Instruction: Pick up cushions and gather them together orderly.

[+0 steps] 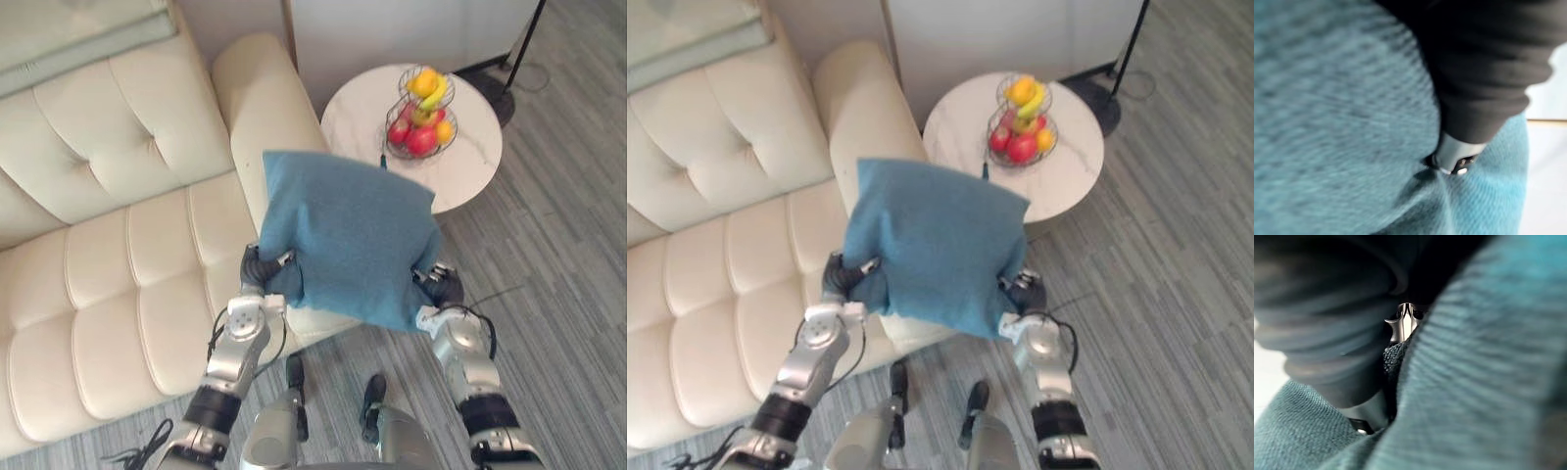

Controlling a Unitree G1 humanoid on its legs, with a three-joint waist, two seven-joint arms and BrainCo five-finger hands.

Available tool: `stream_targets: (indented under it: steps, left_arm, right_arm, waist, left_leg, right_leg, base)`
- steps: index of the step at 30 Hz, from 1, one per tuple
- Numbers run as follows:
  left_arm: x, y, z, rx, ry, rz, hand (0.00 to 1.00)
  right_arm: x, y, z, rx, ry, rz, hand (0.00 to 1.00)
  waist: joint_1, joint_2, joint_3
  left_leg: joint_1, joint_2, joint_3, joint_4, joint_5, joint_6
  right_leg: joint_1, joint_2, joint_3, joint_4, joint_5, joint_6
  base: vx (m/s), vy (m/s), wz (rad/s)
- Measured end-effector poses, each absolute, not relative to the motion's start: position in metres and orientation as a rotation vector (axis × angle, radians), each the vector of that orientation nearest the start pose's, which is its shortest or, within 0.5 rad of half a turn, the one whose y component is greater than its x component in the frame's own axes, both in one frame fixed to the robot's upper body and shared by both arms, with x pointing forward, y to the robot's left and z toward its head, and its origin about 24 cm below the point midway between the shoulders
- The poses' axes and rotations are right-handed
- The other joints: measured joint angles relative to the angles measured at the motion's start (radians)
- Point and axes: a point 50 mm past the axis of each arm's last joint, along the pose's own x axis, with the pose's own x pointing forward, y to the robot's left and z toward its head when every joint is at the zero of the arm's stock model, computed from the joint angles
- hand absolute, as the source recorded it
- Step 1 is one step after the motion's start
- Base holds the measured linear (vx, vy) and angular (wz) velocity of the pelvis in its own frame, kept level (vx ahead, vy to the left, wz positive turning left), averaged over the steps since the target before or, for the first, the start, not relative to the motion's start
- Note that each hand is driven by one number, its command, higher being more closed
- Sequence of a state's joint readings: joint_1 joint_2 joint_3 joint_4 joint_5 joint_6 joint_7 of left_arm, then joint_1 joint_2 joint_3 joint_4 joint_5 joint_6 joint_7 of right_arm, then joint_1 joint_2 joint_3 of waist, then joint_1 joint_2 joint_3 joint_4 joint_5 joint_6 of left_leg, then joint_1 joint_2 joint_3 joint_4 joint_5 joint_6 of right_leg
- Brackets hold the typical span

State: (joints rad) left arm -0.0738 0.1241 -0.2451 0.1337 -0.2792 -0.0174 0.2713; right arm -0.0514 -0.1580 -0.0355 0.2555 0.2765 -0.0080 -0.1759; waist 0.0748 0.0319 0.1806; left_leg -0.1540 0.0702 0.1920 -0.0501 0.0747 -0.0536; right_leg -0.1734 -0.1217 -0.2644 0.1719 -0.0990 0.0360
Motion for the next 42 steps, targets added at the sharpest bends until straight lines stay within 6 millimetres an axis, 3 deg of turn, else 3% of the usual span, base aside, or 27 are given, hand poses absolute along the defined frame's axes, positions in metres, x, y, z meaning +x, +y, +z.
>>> stream_targets:
  steps: [7,14,22,26,28,30,31,33,34,35,36,37,38,40,41,42]
  left_arm:
    - [0.213,0.132,-0.002,-0.150,0.215,0.038,1.00]
    - [0.182,0.139,-0.004,-0.215,0.246,0.070,1.00]
    - [0.169,0.141,-0.007,-0.241,0.274,0.092,1.00]
    - [0.168,0.143,-0.005,-0.246,0.266,0.104,1.00]
    - [0.169,0.141,-0.005,-0.271,0.265,0.110,1.00]
    - [0.177,0.134,-0.005,-0.307,0.262,0.089,1.00]
    - [0.180,0.132,-0.007,-0.310,0.267,0.085,1.00]
    - [0.184,0.124,-0.013,-0.321,0.292,0.072,1.00]
    - [0.186,0.117,-0.016,-0.333,0.308,0.059,1.00]
    - [0.188,0.109,-0.018,-0.340,0.319,0.037,1.00]
    - [0.188,0.106,-0.019,-0.342,0.325,0.023,1.00]
    - [0.192,0.104,-0.021,-0.315,0.330,-0.006,1.00]
    - [0.195,0.109,-0.020,-0.283,0.322,-0.018,1.00]
    - [0.196,0.116,-0.021,-0.246,0.323,-0.019,1.00]
    - [0.194,0.119,-0.024,-0.237,0.335,-0.013,1.00]
    - [0.194,0.119,-0.025,-0.236,0.339,-0.013,1.00]
  right_arm:
    - [0.210,-0.196,-0.012,0.157,0.228,-0.250,1.00]
    - [0.187,-0.185,0.005,0.155,0.156,-0.225,1.00]
    - [0.179,-0.180,0.007,0.137,0.146,-0.211,1.00]
    - [0.184,-0.177,0.009,0.133,0.133,-0.193,1.00]
    - [0.191,-0.181,0.013,0.106,0.111,-0.191,1.00]
    - [0.202,-0.191,0.012,0.061,0.102,-0.232,1.00]
    - [0.206,-0.193,0.010,0.053,0.107,-0.242,1.00]
    - [0.208,-0.202,0.008,0.031,0.119,-0.270,1.00]
    - [0.207,-0.210,0.005,0.005,0.131,-0.286,1.00]
    - [0.205,-0.219,0.002,-0.012,0.149,-0.318,1.00]
    - [0.204,-0.223,0.000,-0.018,0.161,-0.334,1.00]
    - [0.201,-0.225,-0.013,0.004,0.214,-0.368,1.00]
    - [0.200,-0.223,-0.019,0.020,0.241,-0.379,1.00]
    - [0.201,-0.215,-0.026,0.056,0.265,-0.383,1.00]
    - [0.199,-0.212,-0.030,0.068,0.285,-0.390,1.00]
    - [0.198,-0.211,-0.031,0.072,0.292,-0.393,1.00]
  waist:
    - [-0.020,0.000,-0.079]
    - [-0.018,-0.005,-0.148]
    - [-0.009,-0.004,-0.180]
    - [0.006,-0.003,-0.166]
    - [0.006,-0.002,-0.168]
    - [-0.006,-0.027,-0.154]
    - [-0.016,-0.026,-0.155]
    - [-0.032,-0.014,-0.165]
    - [-0.033,0.019,-0.176]
    - [-0.033,0.056,-0.177]
    - [-0.034,0.069,-0.181]
    - [-0.042,0.044,-0.187]
    - [-0.043,0.018,-0.175]
    - [-0.038,-0.004,-0.159]
    - [-0.030,-0.003,-0.151]
    - [-0.025,-0.002,-0.148]
  left_leg:
    - [0.090,-0.009,-0.016,-0.037,0.000,0.000]
    - [0.126,-0.012,-0.034,-0.034,-0.004,-0.003]
    - [0.138,-0.007,-0.038,0.011,-0.034,-0.006]
    - [0.042,0.010,-0.070,0.172,-0.093,-0.018]
    - [0.000,0.019,-0.059,0.172,-0.126,-0.010]
    - [-0.039,0.058,0.067,0.227,-0.151,0.050]
    - [-0.040,0.075,0.096,0.243,-0.149,0.050]
    - [-0.036,0.149,0.159,0.255,-0.139,0.024]
    - [-0.028,0.186,0.154,0.246,-0.109,-0.022]
    - [0.009,0.212,0.140,0.214,-0.036,-0.072]
    - [0.024,0.206,0.117,0.185,-0.048,-0.115]
    - [0.041,0.144,0.098,0.151,-0.049,-0.115]
    - [0.037,0.106,0.096,0.156,-0.065,-0.089]
    - [0.018,0.079,0.094,0.222,-0.107,-0.053]
    - [-0.010,0.068,0.096,0.319,-0.176,-0.021]
    - [-0.014,0.060,0.099,0.339,-0.199,-0.011]
  right_leg:
    - [0.101,0.003,-0.011,-0.044,-0.002,0.006]
    - [0.154,0.002,-0.026,-0.061,0.001,0.010]
    - [0.195,0.006,-0.028,-0.070,0.002,0.011]
    - [0.177,0.007,-0.051,-0.031,-0.007,0.005]
    - [0.149,-0.006,-0.090,-0.021,-0.003,-0.001]
    - [0.133,-0.061,-0.154,-0.033,0.011,-0.002]
    - [0.137,-0.082,-0.171,-0.028,0.016,0.005]
    - [0.147,-0.117,-0.213,-0.038,0.034,0.033]
    - [0.155,-0.127,-0.237,-0.040,0.046,0.053]
    - [0.179,-0.133,-0.255,-0.044,0.059,0.076]
    - [0.188,-0.139,-0.261,-0.047,0.066,0.089]
    - [0.210,-0.188,-0.273,-0.070,0.102,0.116]
    - [0.216,-0.223,-0.274,-0.076,0.145,0.118]
    - [0.227,-0.257,-0.272,-0.075,0.203,0.123]
    - [0.222,-0.287,-0.261,-0.044,0.259,0.123]
    - [0.211,-0.301,-0.258,-0.020,0.272,0.118]
  base:
    - [0.04,0.009,0.06]
    - [-0.01,0.013,0.07]
    - [-0.01,0.004,0.02]
    - [-0.05,-0.004,0.16]
    - [-0.09,0.023,0.50]
    - [-0.06,0.085,0.80]
    - [-0.03,0.133,0.83]
    - [0.00,0.193,0.76]
    - [0.06,0.332,0.67]
    - [0.07,0.374,0.63]
    - [0.06,0.433,0.69]
    - [0.03,0.523,0.62]
    - [0.01,0.507,0.53]
    - [-0.02,0.406,0.18]
    - [-0.04,0.384,0.04]
    - [-0.06,0.429,-0.13]
